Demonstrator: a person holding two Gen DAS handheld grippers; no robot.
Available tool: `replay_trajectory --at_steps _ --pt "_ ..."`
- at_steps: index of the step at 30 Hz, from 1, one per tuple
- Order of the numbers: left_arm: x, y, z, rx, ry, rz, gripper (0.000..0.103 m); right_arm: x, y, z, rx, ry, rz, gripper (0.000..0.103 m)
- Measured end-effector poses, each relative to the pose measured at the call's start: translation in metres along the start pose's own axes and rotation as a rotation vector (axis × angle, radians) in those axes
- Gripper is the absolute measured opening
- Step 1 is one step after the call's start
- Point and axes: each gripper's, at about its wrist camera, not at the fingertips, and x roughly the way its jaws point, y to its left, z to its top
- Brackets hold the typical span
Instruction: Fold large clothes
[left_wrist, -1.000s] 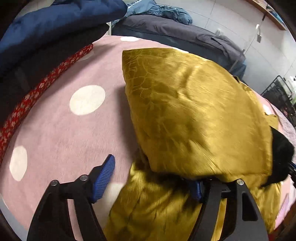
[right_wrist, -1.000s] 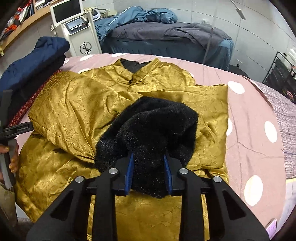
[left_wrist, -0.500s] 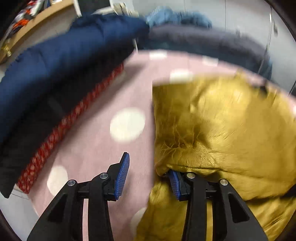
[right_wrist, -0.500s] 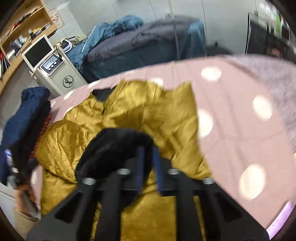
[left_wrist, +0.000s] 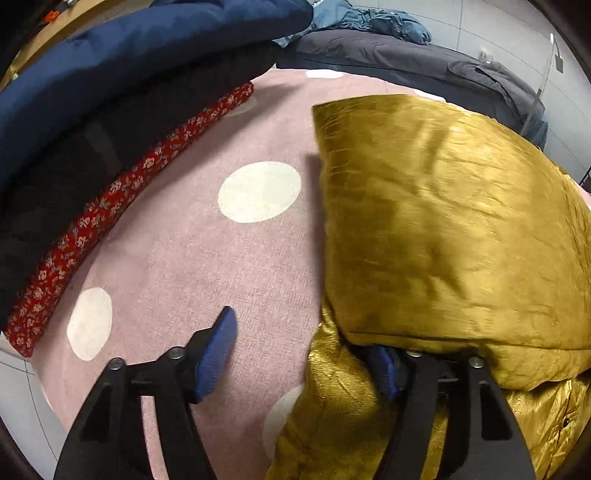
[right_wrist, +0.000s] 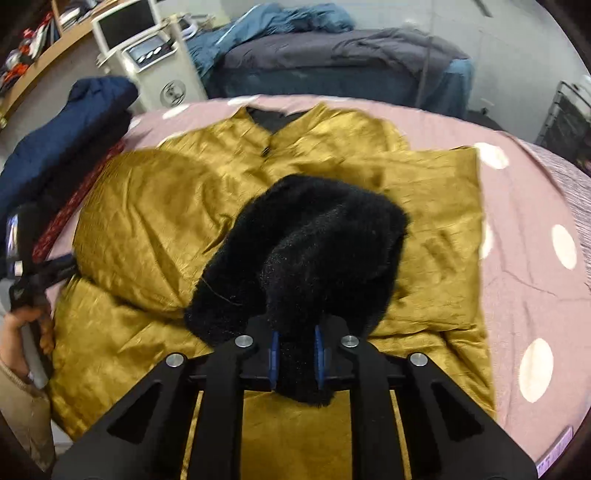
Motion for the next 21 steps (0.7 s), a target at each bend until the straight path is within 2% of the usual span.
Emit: replay_trajectory --at_steps 2,4,6,8,11,13,16,17,18,21 --pt "0.003 0.003 -0.003 -0.019 0.011 -0.022 0.080 -0.018 0.001 0.005 -0.033 -0.106 -0.074 0.012" --pt "0.005 0.004 -0.005 -0.041 0.011 -0.040 0.080 -0.034 0.013 0.012 -0.131 -0.229 -0.170 0.011" --pt "0.008 0.003 -0.005 -0.054 0.005 -0.036 0.080 -0.033 0.023 0.017 -0.207 -0.265 -0.232 0.011" --pt "0.009 0.001 -0.006 -0.066 0.002 -0.030 0.081 -0.006 0.020 0.022 -0.215 -0.188 -0.249 0.011" --pt "0.009 0.000 -0.009 -0.066 0.003 -0.026 0.082 0.045 -0.008 0.016 -0.098 0.031 -0.181 0.012" --pt "0.009 -0.001 -0.009 -0.056 0.008 -0.023 0.083 0.062 -0.023 0.005 -0.014 0.084 -0.121 0.015" --pt "0.009 0.001 -0.009 -0.063 0.017 -0.016 0.088 0.054 -0.032 0.002 0.046 0.050 -0.139 0.048" --pt "0.009 0.003 -0.009 -0.074 0.019 -0.014 0.091 0.050 -0.036 0.003 0.064 0.045 -0.157 0.064" --pt "0.007 0.004 -0.008 -0.080 0.016 -0.018 0.091 0.045 -0.040 0.005 0.087 0.035 -0.148 0.068" --pt "-0.007 0.005 -0.011 -0.068 -0.003 -0.019 0.091 0.024 -0.068 0.003 0.231 0.018 -0.023 0.074"
